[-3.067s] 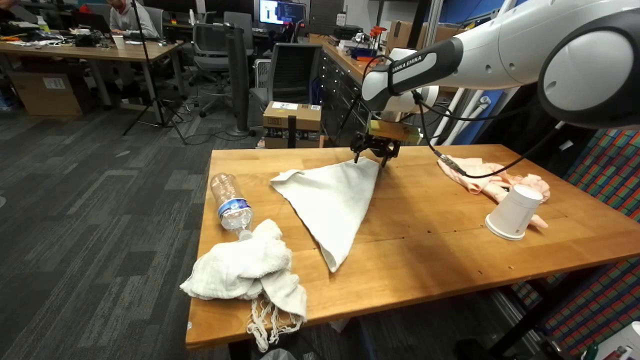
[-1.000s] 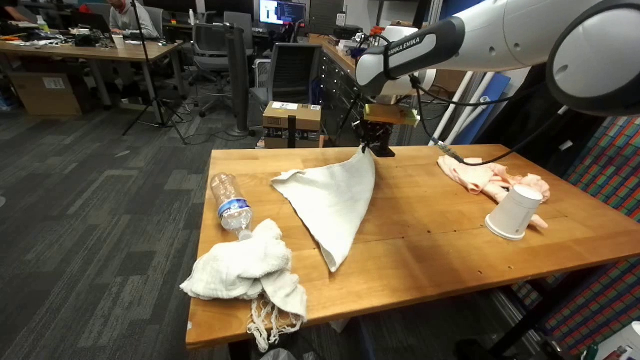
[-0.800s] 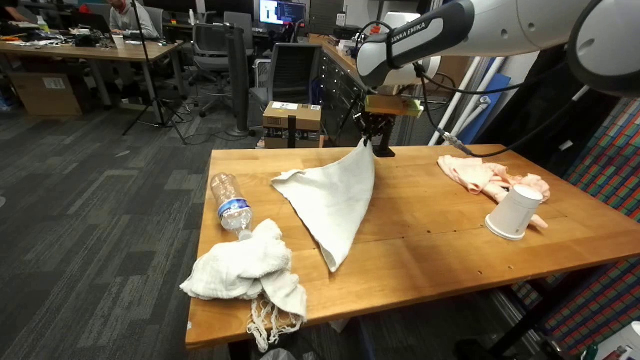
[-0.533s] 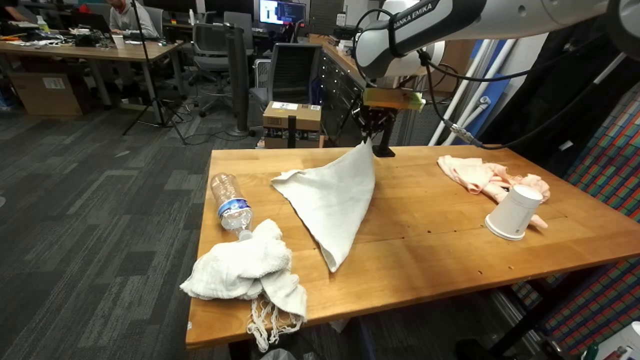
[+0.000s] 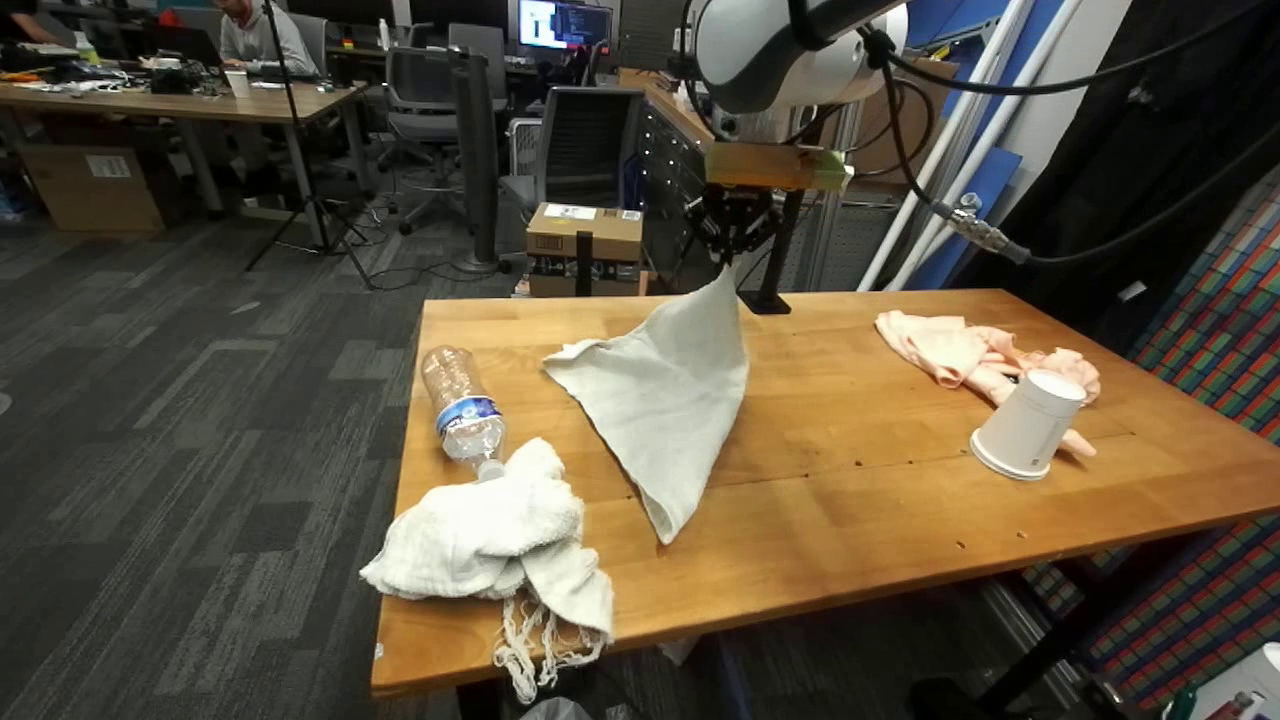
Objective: Fold the towel
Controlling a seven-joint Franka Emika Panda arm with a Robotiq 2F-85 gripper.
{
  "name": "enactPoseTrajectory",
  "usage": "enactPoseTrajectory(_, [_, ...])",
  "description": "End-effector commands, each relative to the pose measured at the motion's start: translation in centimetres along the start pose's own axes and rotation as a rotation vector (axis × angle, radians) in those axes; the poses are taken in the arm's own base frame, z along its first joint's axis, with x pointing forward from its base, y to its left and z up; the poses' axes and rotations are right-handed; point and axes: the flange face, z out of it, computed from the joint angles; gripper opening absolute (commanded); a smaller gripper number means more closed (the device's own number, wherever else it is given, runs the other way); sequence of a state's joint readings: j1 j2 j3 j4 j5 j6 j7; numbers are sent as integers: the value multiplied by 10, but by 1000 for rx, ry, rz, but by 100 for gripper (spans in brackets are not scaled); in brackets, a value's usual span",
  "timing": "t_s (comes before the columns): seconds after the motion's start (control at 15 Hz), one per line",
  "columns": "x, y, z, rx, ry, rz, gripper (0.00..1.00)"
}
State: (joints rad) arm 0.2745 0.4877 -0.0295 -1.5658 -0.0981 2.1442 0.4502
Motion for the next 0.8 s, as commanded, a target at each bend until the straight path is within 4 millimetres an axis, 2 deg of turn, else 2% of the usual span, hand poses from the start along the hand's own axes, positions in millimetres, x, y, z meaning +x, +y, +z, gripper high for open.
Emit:
enactPoseTrajectory(0.0, [-37,-13,-29,-32,13,2,1])
enactPoseTrajectory(0.73, [-96,-48,-61,-87,6,26,1])
